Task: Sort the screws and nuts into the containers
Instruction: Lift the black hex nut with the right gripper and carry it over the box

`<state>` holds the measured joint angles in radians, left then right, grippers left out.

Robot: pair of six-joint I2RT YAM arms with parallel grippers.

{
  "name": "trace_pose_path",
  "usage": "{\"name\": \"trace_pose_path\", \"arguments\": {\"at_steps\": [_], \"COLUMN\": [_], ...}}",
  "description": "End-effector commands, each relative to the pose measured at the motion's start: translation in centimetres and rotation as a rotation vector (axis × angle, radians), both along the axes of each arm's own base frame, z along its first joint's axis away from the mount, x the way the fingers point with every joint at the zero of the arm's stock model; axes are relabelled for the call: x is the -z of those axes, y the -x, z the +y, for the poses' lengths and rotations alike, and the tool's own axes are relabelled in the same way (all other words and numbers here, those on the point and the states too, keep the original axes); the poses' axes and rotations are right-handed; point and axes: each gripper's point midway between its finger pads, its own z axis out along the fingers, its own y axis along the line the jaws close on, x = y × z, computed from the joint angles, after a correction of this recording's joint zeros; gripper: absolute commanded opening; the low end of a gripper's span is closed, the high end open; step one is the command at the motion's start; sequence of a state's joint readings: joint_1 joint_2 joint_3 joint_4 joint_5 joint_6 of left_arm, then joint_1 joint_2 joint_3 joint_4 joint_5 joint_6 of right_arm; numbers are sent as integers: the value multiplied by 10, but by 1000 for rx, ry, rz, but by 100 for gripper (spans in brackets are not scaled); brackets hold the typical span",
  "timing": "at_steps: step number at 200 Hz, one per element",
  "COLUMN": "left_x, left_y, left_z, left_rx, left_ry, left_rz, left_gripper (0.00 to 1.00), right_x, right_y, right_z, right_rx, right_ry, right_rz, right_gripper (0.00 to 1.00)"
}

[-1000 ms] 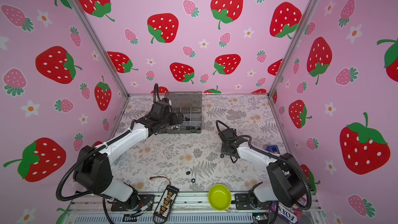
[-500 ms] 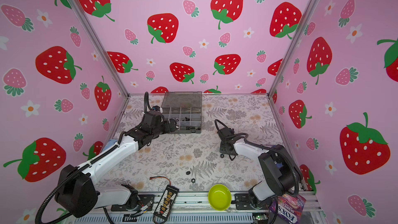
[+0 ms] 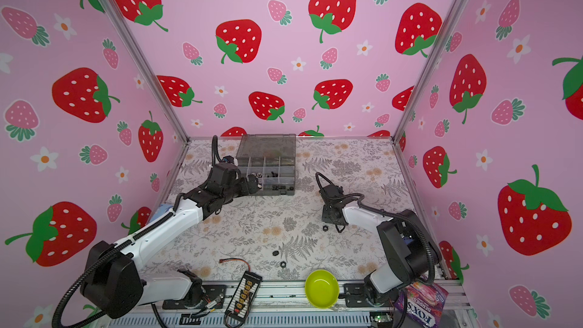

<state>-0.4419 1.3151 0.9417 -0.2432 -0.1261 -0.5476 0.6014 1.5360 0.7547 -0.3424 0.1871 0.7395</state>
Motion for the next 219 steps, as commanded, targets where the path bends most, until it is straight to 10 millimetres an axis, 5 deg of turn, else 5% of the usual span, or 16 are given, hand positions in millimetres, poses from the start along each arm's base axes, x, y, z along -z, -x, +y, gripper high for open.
{"name": "trace_pose_path", "arguments": {"at_steps": [1, 63, 143, 219], "left_x": [-4, 1, -1, 8], "left_y": [-3, -2, -1, 1], "left_z": [6, 10, 13, 13], "left_rx": [-35, -49, -58, -60], "left_ry": [-8, -25, -29, -28], "left_rz": [-14, -1, -8, 14], "left_gripper": [99, 99, 99, 99], "right_x": [12, 8, -63, -130], "right_y": [14, 7, -38, -100], "right_z": [-15, 1, 33, 115], "right_rx": [13, -34, -106, -292], "right_ry": [76, 15, -76, -149], "right_rz": [70, 48, -165, -387], "right_gripper": [24, 4, 0, 0]}}
